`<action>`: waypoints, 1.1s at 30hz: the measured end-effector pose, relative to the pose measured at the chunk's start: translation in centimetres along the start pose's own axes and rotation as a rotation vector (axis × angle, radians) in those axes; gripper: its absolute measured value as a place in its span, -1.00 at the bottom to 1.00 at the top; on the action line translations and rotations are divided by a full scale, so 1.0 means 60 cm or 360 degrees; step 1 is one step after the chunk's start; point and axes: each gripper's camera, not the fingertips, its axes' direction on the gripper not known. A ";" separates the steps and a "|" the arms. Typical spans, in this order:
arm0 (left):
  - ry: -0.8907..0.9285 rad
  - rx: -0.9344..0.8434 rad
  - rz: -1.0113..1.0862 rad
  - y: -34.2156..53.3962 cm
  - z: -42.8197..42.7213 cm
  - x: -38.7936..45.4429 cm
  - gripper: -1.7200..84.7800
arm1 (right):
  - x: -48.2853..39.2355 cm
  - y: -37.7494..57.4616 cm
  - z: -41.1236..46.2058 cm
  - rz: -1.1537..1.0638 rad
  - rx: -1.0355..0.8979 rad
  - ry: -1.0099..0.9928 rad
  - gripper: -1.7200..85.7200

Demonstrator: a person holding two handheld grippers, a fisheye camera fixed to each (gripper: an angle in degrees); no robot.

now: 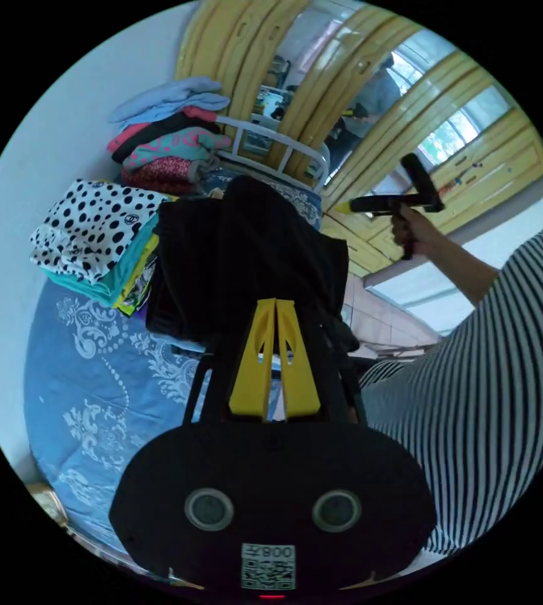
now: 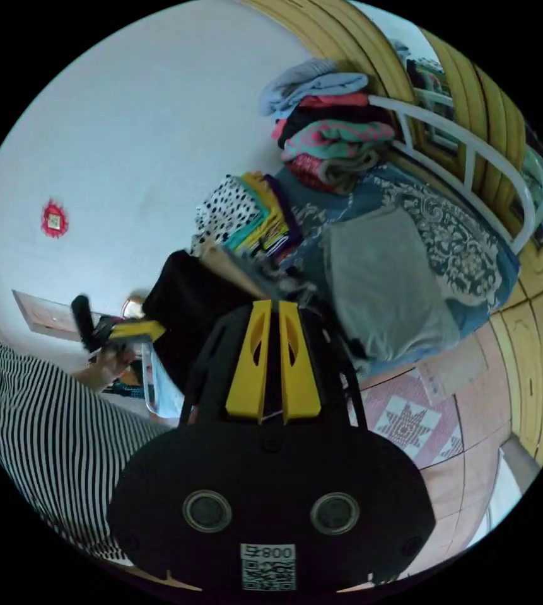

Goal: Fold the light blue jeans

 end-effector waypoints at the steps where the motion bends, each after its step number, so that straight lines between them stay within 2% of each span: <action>1: 0.0017 0.0036 -0.0075 0.002 -0.012 -0.003 -0.96 | 0.048 -0.056 0.031 0.0027 -0.0028 -0.0003 -0.81; 5: 0.0062 0.0067 -0.0320 0.012 -0.035 -0.021 -0.96 | 0.162 -0.223 0.190 0.0077 -0.0180 -0.0025 -0.77; 7: 0.0126 0.0074 -0.0480 0.024 -0.041 -0.038 -0.96 | 0.207 -0.313 0.321 0.0090 -0.0383 0.0074 -0.75; 10: 0.0159 0.0107 -0.0613 0.037 -0.053 -0.051 -0.96 | 0.229 -0.396 0.444 0.0042 -0.0538 0.0192 -0.73; 18: 0.0174 0.0131 -0.0784 0.062 -0.094 -0.072 -0.96 | 0.279 -0.494 0.632 0.0044 -0.0694 0.0577 -0.75; 21: 0.0206 0.0170 -0.0840 0.076 -0.120 -0.079 -0.96 | 0.295 -0.504 0.644 0.0016 -0.0697 0.0592 -0.80; 26: 0.0231 0.0211 -0.0879 0.095 -0.173 -0.079 -0.96 | 0.345 -0.505 0.607 0.0107 -0.0587 0.0404 -0.88; 33: 0.0338 0.0347 -0.0927 0.133 -0.276 -0.067 -0.96 | 0.405 -0.484 0.433 0.0263 -0.0293 0.0042 -0.90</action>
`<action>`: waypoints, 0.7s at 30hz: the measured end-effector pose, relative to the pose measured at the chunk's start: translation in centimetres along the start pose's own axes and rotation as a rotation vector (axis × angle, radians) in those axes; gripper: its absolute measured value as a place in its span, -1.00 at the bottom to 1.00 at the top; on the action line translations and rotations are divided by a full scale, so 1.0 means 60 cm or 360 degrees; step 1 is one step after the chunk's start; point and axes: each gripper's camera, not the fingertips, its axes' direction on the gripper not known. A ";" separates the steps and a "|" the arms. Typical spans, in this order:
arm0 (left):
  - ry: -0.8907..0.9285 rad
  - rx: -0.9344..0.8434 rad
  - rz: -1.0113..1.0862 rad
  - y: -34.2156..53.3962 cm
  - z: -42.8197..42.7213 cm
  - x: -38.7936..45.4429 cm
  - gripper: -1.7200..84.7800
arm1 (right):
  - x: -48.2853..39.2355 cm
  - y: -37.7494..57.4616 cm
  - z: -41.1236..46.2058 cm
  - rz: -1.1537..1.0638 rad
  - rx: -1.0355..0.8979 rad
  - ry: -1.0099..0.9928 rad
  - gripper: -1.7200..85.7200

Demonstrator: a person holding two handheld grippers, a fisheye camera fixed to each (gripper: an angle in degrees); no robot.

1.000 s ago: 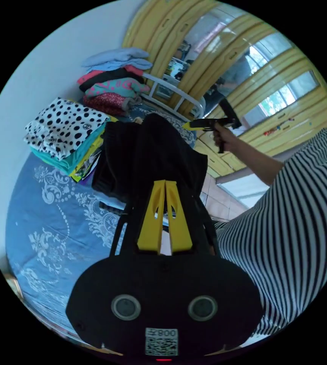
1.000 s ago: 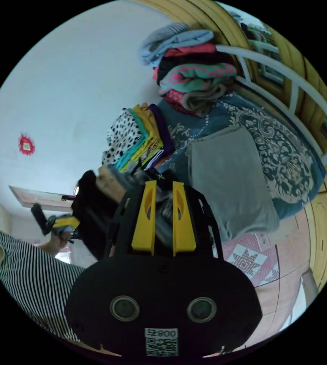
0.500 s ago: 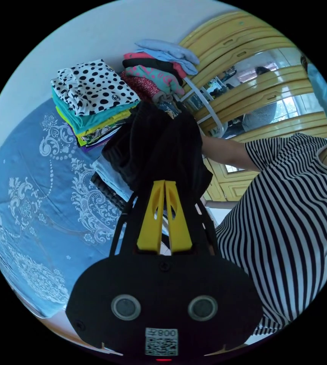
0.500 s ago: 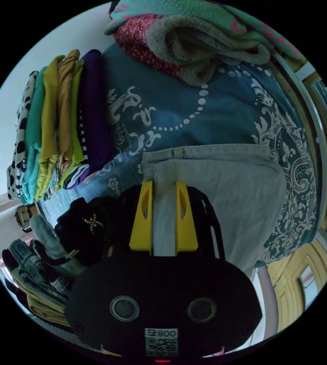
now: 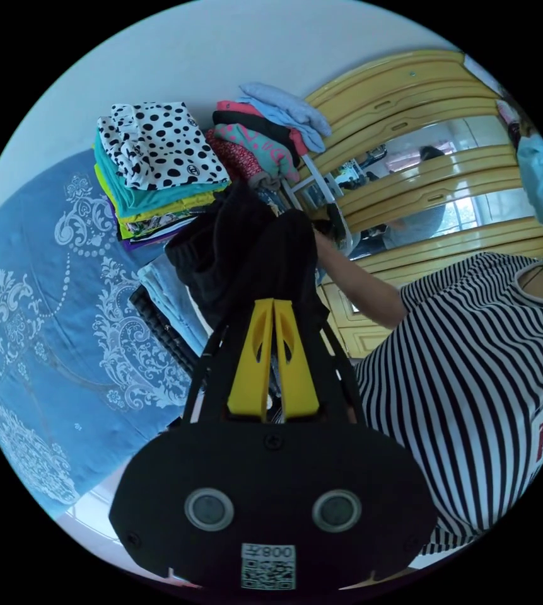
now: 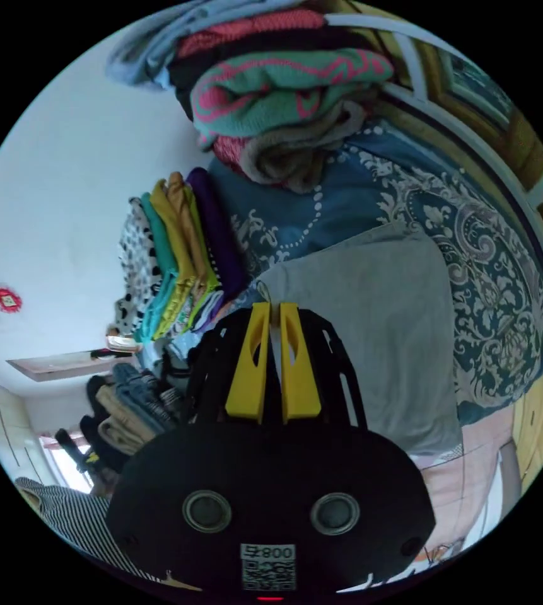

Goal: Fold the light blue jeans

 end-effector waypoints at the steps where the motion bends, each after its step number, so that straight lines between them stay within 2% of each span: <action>1: 0.0023 0.0017 0.0006 0.004 -0.020 0.005 -0.96 | 0.010 0.016 -0.039 0.0007 0.0054 -0.0072 -0.90; 8: 0.0133 0.0103 0.0103 0.030 -0.145 0.040 -0.96 | 0.015 0.125 -0.274 -0.0012 0.0475 -0.0374 -0.90; 11: 0.0213 0.0168 0.0146 0.047 -0.212 0.055 -0.96 | -0.024 0.161 -0.386 -0.0143 0.0743 -0.0632 -0.90; 13: 0.0278 0.0222 0.0192 0.066 -0.272 0.067 -0.96 | -0.093 0.172 -0.466 -0.0326 0.0885 -0.0777 -0.90; 21: 0.0318 0.0514 0.0234 0.182 -0.518 0.090 -0.95 | -0.454 0.166 -0.636 -0.0957 0.1019 -0.0924 -0.91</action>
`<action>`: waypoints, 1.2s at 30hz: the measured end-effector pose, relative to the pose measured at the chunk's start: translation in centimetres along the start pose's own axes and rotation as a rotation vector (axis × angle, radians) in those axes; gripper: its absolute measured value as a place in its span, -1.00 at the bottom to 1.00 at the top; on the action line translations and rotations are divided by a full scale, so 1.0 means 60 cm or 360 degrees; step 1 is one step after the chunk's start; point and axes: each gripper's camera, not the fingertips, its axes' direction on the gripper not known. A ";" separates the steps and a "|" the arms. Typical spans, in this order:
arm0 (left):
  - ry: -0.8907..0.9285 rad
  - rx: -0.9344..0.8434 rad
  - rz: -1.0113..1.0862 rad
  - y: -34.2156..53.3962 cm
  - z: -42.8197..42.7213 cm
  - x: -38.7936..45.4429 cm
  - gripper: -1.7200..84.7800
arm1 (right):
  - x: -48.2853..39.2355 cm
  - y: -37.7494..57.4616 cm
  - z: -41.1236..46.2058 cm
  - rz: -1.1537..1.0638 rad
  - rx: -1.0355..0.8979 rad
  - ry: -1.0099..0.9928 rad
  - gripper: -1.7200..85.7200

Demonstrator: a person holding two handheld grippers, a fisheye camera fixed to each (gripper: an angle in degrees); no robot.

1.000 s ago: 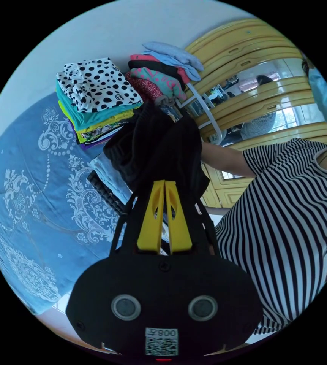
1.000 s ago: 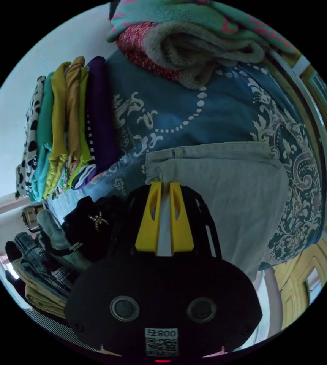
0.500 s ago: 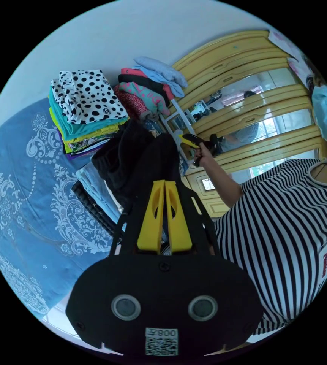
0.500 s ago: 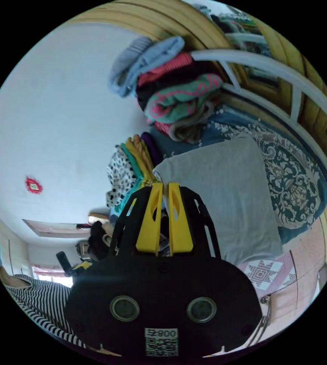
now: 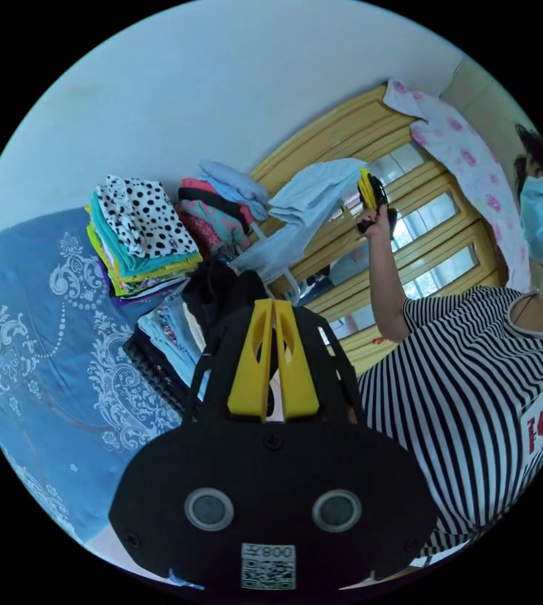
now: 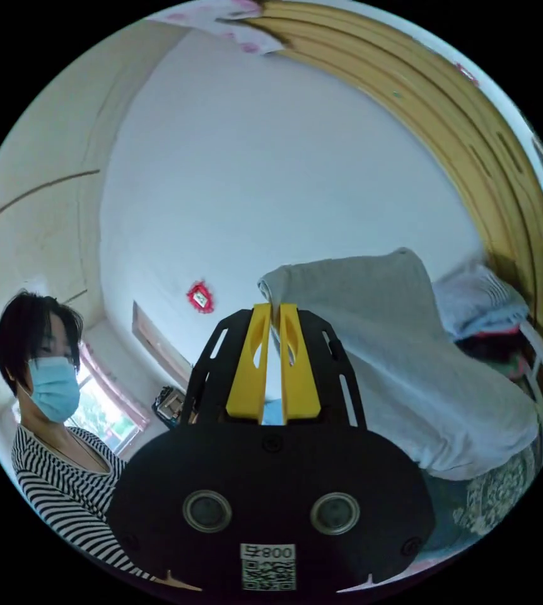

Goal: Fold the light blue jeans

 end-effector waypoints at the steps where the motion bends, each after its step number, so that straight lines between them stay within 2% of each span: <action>1: -0.0012 0.0058 -0.0002 0.007 -0.046 0.012 -0.95 | -0.046 -0.036 0.028 -0.0070 -0.0005 -0.0023 -0.91; 10: -0.0156 0.0442 0.0005 0.062 -0.370 0.103 -0.86 | -0.421 -0.221 0.237 -0.0494 -0.0047 -0.0490 -0.91; 16: -0.0287 0.0561 0.0104 0.058 -0.548 0.184 -0.73 | -0.612 -0.238 0.375 -0.0622 -0.0187 -0.0728 -0.91; 20: -0.0434 0.0655 0.0143 0.055 -0.651 0.231 -0.68 | -0.678 -0.217 0.474 -0.0601 -0.0298 -0.0835 -0.91; 24: -0.0661 0.0566 0.0102 0.067 -0.743 0.264 -0.71 | -0.724 -0.171 0.613 -0.0494 -0.0493 -0.1002 -0.92; 28: -0.0886 0.0492 -0.0098 0.122 -0.839 0.282 -0.87 | -0.769 -0.108 0.749 -0.0441 -0.0717 -0.1089 -0.92; 36: -0.0950 0.0571 -0.0533 0.282 -1.084 0.310 -0.92 | -0.793 -0.008 0.938 -0.0342 -0.1052 -0.1122 -0.91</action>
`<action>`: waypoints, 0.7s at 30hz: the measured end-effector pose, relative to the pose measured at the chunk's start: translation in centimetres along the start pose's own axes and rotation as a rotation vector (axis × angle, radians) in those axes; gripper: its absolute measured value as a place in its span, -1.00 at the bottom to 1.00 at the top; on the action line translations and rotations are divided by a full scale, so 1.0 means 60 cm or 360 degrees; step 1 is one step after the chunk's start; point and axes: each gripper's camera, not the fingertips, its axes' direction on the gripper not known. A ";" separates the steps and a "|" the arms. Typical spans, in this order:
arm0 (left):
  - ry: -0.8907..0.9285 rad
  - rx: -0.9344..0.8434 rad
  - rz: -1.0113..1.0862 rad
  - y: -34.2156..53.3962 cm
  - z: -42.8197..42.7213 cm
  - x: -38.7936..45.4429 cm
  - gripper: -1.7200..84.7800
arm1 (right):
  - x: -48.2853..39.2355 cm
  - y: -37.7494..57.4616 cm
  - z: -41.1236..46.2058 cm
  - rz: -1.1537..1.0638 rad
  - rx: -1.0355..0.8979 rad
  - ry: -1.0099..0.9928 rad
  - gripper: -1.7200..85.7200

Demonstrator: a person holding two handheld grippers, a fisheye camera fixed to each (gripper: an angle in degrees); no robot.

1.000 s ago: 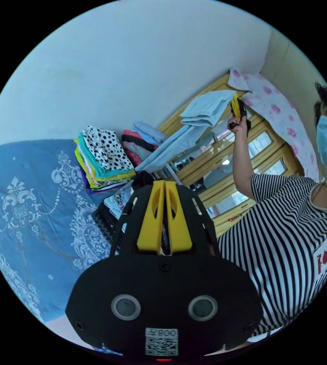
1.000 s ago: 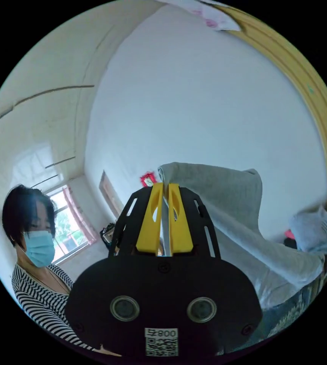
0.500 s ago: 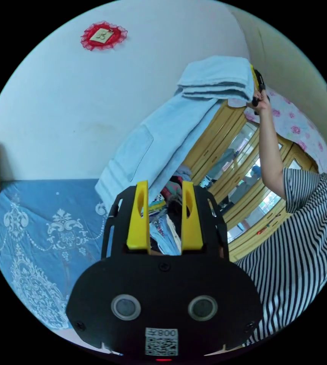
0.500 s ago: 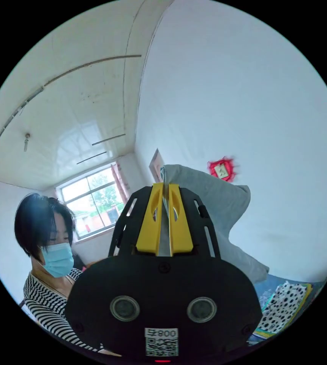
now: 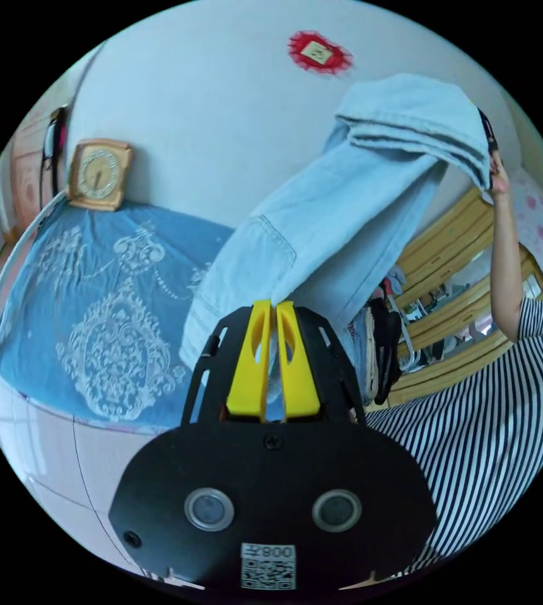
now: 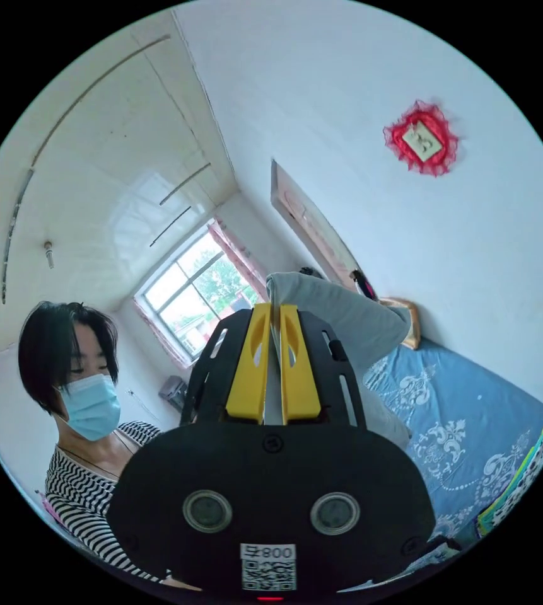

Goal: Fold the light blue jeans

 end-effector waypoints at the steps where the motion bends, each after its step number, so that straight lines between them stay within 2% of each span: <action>1: -0.0028 0.0014 -0.0072 0.003 -0.039 -0.023 -0.93 | 0.019 0.000 0.017 0.0039 -0.0026 -0.0009 -0.91; 4: -0.0114 0.0064 -0.0226 0.004 -0.131 -0.070 -0.93 | 0.067 0.005 0.042 0.0140 -0.0064 -0.0043 -0.91; 12: -0.0241 0.0161 -0.0376 -0.028 -0.332 -0.109 -0.93 | 0.150 0.016 0.033 0.0290 -0.0087 -0.0129 -0.91; 21: -0.0465 0.0169 -0.0397 -0.100 -0.503 -0.106 -0.94 | 0.188 0.007 0.026 0.0335 -0.0077 -0.0282 -0.91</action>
